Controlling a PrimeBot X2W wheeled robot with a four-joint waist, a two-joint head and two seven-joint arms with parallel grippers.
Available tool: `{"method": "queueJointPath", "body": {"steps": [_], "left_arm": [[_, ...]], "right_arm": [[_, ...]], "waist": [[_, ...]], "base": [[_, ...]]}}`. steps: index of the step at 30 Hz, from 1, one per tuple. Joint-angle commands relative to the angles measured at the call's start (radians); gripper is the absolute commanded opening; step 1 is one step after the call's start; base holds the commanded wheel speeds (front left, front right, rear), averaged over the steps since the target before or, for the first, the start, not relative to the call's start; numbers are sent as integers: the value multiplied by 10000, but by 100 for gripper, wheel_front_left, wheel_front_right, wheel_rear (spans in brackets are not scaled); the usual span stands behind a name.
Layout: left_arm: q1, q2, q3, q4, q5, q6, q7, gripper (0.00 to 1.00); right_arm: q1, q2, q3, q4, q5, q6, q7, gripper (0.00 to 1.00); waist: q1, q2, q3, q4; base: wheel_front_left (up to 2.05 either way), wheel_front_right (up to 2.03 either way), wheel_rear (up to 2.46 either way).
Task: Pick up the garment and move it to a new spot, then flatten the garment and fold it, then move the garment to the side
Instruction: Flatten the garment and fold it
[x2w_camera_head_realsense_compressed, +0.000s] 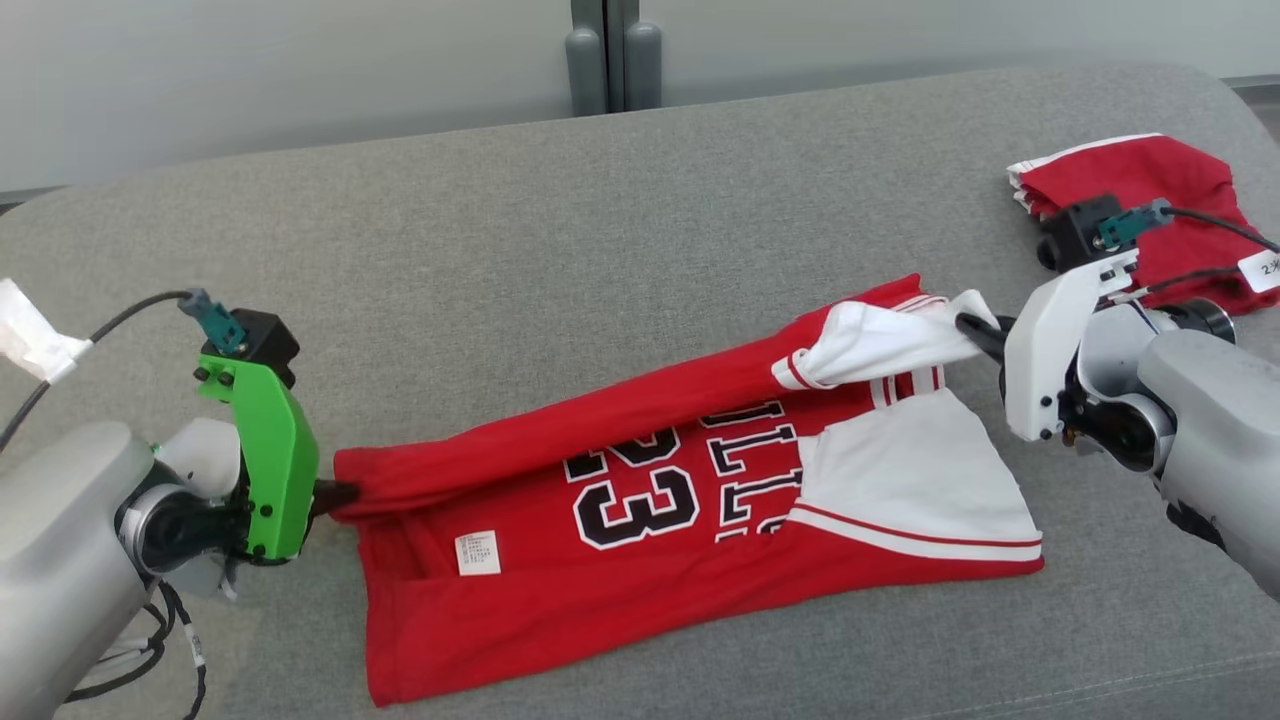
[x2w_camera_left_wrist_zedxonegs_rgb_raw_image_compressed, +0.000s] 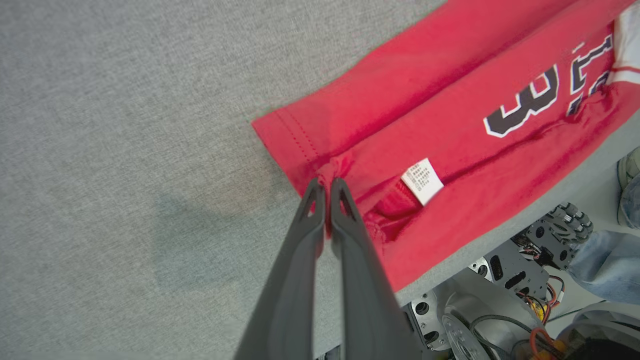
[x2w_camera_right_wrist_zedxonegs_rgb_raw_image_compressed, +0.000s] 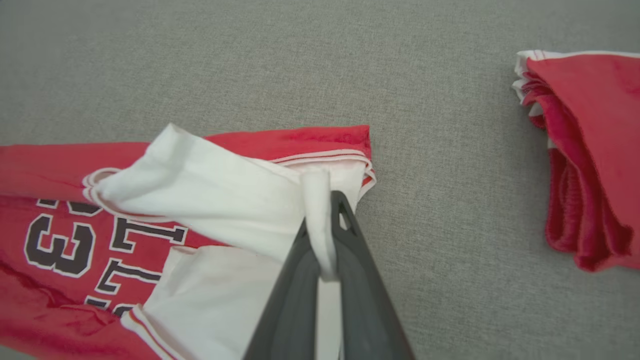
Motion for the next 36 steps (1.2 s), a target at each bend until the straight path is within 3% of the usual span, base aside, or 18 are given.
{"method": "queueJointPath", "body": {"steps": [1,8,9,10,11,12,13,14,20,24,32,36], "left_arm": [[234,99,-58,-8,-38,13,143,0],[591,25,-183,22,148,13,403,0],[633,-6,-185,25,163,13,408,0],[706,-55,-194,9,98,13,447,0],[783,-79,-202,-5,-3,13,494,0],[858,-95,-211,-11,-88,13,562,9],[882,-109,-214,-13,-98,13,592,36],[889,-121,-217,-16,-95,13,599,100],[1034,-122,-221,45,-48,13,504,100],[1022,16,15,-88,-149,13,57,100],[767,503,887,-782,669,88,-2702,100],[893,705,1154,-1208,1643,933,-4410,100]], "right_arm": [[221,-18,118,-54,104,-15,118,0],[695,-124,501,-294,640,-15,954,0],[743,-156,528,-326,713,-15,1047,4],[802,-180,546,-350,821,-15,1158,18],[872,-190,571,-350,902,-15,1278,24],[959,-205,605,-310,993,-15,1425,44],[1053,-200,611,-220,1161,-15,1587,87],[1114,-168,612,-171,1302,-15,1730,100],[1424,-259,674,-323,1833,-15,2649,100],[1372,-463,600,-608,1795,-15,2227,100],[1258,-963,-372,-1396,1482,-14,-1293,100],[1605,-1257,-949,-1657,1248,-15,-3402,100]], "waist": [[0,0,-130,-81],[0,0,-338,-47],[0,0,-369,-36],[0,0,-403,-25],[0,0,-430,-19],[0,0,-461,-10],[0,0,-488,0],[0,0,-510,8],[0,0,-741,46],[0,0,-935,28],[0,0,-1203,78],[0,0,-1259,190]], "base": [[0,0,0],[0,0,0],[0,0,0],[0,0,0],[0,0,0],[0,0,0],[0,0,0],[0,0,0],[0,0,0],[0,0,0],[0,0,0],[0,0,0]]}}
